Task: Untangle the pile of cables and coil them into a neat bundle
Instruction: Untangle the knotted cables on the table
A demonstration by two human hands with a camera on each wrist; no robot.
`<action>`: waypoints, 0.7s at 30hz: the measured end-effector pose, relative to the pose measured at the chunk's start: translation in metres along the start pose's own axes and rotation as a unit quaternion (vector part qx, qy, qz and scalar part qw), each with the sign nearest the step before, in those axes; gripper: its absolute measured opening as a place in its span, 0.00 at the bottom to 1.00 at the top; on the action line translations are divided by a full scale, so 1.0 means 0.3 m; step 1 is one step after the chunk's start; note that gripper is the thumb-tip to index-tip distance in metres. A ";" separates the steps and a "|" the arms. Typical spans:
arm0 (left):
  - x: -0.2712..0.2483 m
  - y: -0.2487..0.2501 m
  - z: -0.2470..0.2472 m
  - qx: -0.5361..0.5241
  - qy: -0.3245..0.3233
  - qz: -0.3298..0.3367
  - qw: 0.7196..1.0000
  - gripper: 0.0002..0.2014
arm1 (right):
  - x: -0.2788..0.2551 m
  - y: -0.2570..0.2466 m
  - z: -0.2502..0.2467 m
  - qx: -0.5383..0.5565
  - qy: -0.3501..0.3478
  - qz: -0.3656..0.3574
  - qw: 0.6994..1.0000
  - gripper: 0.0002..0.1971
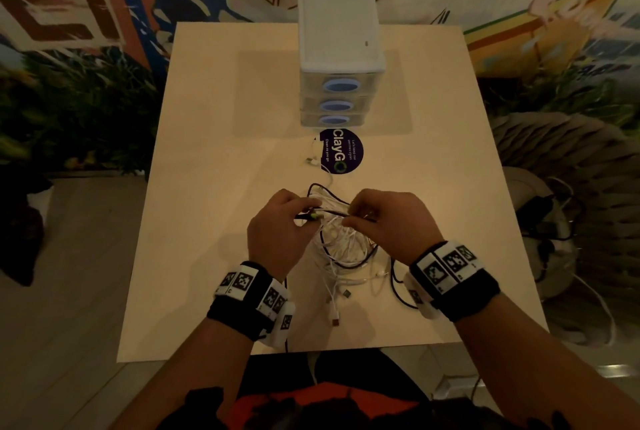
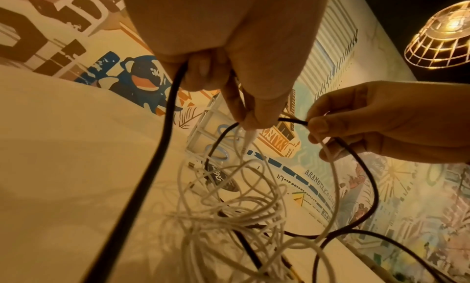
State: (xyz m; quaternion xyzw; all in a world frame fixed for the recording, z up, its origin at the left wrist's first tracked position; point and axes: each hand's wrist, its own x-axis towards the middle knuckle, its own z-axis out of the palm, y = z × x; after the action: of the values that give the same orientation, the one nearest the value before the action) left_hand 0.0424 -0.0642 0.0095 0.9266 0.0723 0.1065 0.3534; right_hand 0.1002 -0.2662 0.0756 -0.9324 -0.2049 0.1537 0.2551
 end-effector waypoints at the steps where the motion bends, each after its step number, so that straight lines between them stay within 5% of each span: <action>1: -0.002 0.000 0.005 -0.007 0.003 -0.016 1.000 0.12 | 0.000 0.009 0.000 -0.002 0.007 -0.002 1.000 0.08; 8: 0.024 -0.071 -0.006 -0.021 0.001 -0.131 0.991 0.10 | -0.019 0.096 -0.081 -0.010 0.034 -0.100 0.994 0.06; 10: 0.035 -0.084 -0.012 -0.030 0.003 -0.167 0.985 0.07 | -0.024 0.119 -0.102 0.008 0.043 -0.092 0.995 0.05; 12: 0.036 -0.078 -0.012 -0.033 -0.002 -0.190 0.981 0.15 | -0.024 0.133 -0.106 0.033 0.052 -0.071 0.996 0.06; 18: -0.002 0.001 0.000 -0.069 -0.119 -0.081 0.987 0.16 | -0.009 0.098 -0.078 0.128 0.038 -0.038 0.990 0.07; 21: -0.010 0.028 0.004 -0.061 -0.070 -0.056 0.994 0.19 | -0.010 0.073 -0.082 0.155 0.006 -0.042 0.987 0.07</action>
State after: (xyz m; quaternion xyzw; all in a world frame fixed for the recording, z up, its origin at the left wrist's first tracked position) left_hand 0.0404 -0.0719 0.0139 0.9032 0.0924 0.0251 0.4185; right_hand 0.1138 -0.2951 0.0846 -0.8730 -0.2163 0.1675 0.4038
